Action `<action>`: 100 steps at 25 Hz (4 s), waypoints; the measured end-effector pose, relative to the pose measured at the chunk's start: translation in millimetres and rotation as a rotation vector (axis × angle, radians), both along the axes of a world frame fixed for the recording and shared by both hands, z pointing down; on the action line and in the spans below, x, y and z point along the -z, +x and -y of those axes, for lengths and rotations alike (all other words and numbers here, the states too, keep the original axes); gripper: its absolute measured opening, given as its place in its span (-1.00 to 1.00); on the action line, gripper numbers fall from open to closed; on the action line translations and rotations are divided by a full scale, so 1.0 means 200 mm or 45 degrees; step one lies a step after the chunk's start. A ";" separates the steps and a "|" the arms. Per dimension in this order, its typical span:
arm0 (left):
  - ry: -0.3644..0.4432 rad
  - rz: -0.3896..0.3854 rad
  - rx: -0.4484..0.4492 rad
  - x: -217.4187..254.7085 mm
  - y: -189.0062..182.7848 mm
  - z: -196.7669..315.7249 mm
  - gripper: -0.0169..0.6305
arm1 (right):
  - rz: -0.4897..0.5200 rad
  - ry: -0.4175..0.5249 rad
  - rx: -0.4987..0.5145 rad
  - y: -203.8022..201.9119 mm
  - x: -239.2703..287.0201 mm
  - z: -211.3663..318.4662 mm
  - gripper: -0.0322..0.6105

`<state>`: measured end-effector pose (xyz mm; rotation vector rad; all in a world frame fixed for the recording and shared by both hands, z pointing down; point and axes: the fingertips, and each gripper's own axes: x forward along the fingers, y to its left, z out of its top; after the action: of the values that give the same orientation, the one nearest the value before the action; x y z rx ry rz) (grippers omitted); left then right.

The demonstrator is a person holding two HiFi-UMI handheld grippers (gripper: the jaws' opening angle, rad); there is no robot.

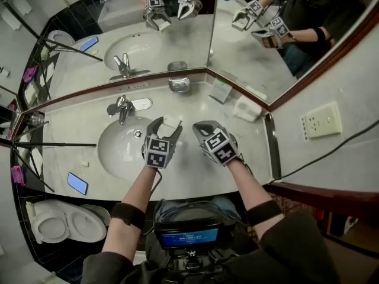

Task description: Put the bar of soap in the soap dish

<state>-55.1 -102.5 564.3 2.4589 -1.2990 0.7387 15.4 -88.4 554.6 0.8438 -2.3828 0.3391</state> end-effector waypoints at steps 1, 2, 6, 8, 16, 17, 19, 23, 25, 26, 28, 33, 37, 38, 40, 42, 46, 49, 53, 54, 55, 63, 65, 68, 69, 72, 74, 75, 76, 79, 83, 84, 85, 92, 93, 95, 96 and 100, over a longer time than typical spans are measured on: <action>-0.001 -0.004 0.005 -0.01 0.01 -0.02 0.05 | -0.001 -0.003 0.005 0.00 -0.01 -0.02 -0.84; -0.003 -0.008 0.010 -0.03 0.01 -0.04 0.05 | -0.005 -0.008 0.009 0.01 -0.03 -0.04 -0.84; -0.033 -0.008 0.040 -0.16 0.04 -0.12 0.05 | -0.018 -0.055 0.025 0.03 -0.12 -0.11 -0.84; -0.055 0.005 0.062 -0.24 0.05 -0.14 0.05 | -0.028 -0.094 0.025 0.04 -0.17 -0.15 -0.84; -0.159 0.025 0.117 -0.59 0.05 -0.16 0.05 | -0.074 -0.192 0.013 0.10 -0.37 -0.21 -0.84; -0.169 0.025 0.116 -0.62 0.05 -0.17 0.05 | -0.073 -0.197 0.014 0.10 -0.39 -0.22 -0.84; -0.199 0.028 0.120 -0.68 0.06 -0.17 0.05 | -0.065 -0.208 0.014 0.10 -0.40 -0.23 -0.84; -0.219 0.048 0.109 -0.77 0.09 -0.16 0.05 | -0.055 -0.237 0.007 0.11 -0.41 -0.25 -0.84; -0.229 0.047 0.120 -0.82 0.10 -0.16 0.05 | -0.057 -0.245 0.001 0.12 -0.42 -0.25 -0.84; -0.234 0.048 0.126 -0.83 0.10 -0.16 0.05 | -0.058 -0.247 -0.003 0.13 -0.42 -0.25 -0.84; -0.249 0.048 0.134 -0.87 0.10 -0.16 0.05 | -0.061 -0.249 -0.011 0.15 -0.43 -0.24 -0.84; -0.300 0.075 0.162 -0.94 0.10 -0.20 0.08 | -0.062 -0.255 -0.019 0.17 -0.43 -0.24 -0.84; -0.318 0.086 0.165 -0.95 0.09 -0.22 0.16 | -0.058 -0.256 -0.015 0.16 -0.43 -0.24 -0.84; -0.317 0.090 0.162 -0.95 0.09 -0.22 0.16 | -0.055 -0.257 -0.015 0.16 -0.43 -0.23 -0.84; -0.313 0.097 0.156 -0.94 0.09 -0.22 0.16 | -0.048 -0.257 -0.016 0.15 -0.42 -0.23 -0.84; -0.312 0.103 0.146 -0.91 0.09 -0.22 0.16 | -0.044 -0.255 -0.019 0.15 -0.42 -0.22 -0.84; -0.287 0.117 0.123 -0.80 0.06 -0.22 0.15 | -0.032 -0.237 -0.029 0.17 -0.44 -0.20 -0.84; -0.233 0.118 0.094 -0.64 0.05 -0.21 0.04 | -0.007 -0.220 -0.040 0.17 -0.39 -0.18 -0.84; -0.134 0.126 0.063 -0.41 0.03 -0.22 -0.45 | 0.032 -0.185 -0.055 0.17 -0.29 -0.14 -0.84; -0.112 0.116 0.062 -0.35 0.02 -0.22 -0.60 | 0.043 -0.178 -0.060 0.17 -0.27 -0.13 -0.84; -0.094 0.101 0.065 -0.29 0.02 -0.22 -0.71 | 0.055 -0.170 -0.066 0.18 -0.25 -0.12 -0.84; -0.063 -0.053 0.119 0.06 -0.05 -0.25 -0.95 | 0.146 -0.109 -0.104 0.20 -0.11 -0.11 -0.84; -0.060 -0.075 0.111 0.12 -0.06 -0.27 -0.96 | 0.152 -0.096 -0.092 0.20 -0.10 -0.13 -0.84; -0.044 -0.110 0.126 0.18 -0.12 -0.31 -0.96 | 0.181 -0.086 -0.098 0.20 -0.08 -0.16 -0.84; -0.036 -0.116 0.131 0.19 -0.15 -0.32 -0.96 | 0.192 -0.083 -0.105 0.20 -0.08 -0.17 -0.84; -0.020 -0.140 0.150 0.21 -0.19 -0.35 -0.96 | 0.198 -0.079 -0.119 0.22 -0.08 -0.19 -0.84; -0.018 -0.157 0.154 0.20 -0.20 -0.38 -0.96 | 0.192 -0.083 -0.124 0.23 -0.10 -0.20 -0.84; -0.018 -0.159 0.152 0.19 -0.21 -0.39 -0.96 | 0.190 -0.087 -0.125 0.23 -0.11 -0.21 -0.84; -0.019 -0.159 0.151 0.18 -0.21 -0.40 -0.96 | 0.188 -0.091 -0.125 0.23 -0.11 -0.22 -0.84; -0.025 -0.158 0.171 0.15 -0.23 -0.41 -0.96 | 0.178 -0.100 -0.115 0.21 -0.13 -0.24 -0.84; -0.011 -0.136 0.177 0.15 -0.25 -0.41 -0.96 | 0.148 -0.101 -0.083 0.19 -0.15 -0.26 -0.84; -0.006 -0.130 0.174 0.15 -0.24 -0.41 -0.96 | 0.138 -0.101 -0.072 0.18 -0.15 -0.25 -0.84; -0.002 -0.123 0.170 0.15 -0.24 -0.41 -0.96 | 0.124 -0.098 -0.060 0.17 -0.16 -0.25 -0.84; 0.002 -0.088 0.137 0.12 -0.23 -0.40 -0.96 | -0.105 -0.079 0.106 0.04 -0.23 -0.24 -0.82; 0.001 -0.086 0.133 0.11 -0.23 -0.39 -0.96 | -0.142 -0.083 0.139 0.02 -0.26 -0.24 -0.76; 0.001 -0.087 0.130 0.10 -0.23 -0.38 -0.96 | -0.210 -0.103 0.209 -0.03 -0.35 -0.24 -0.55; 0.002 -0.089 0.130 0.09 -0.23 -0.38 -0.96 | -0.246 -0.111 0.245 -0.06 -0.39 -0.24 -0.53; -0.005 -0.093 0.137 0.06 -0.25 -0.35 -0.96 | -0.394 -0.123 0.381 -0.17 -0.50 -0.20 -0.23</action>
<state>-105.1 -32.7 552.8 2.3678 -1.3885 0.6182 -18.0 -47.5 653.6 0.4481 -2.1414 0.1847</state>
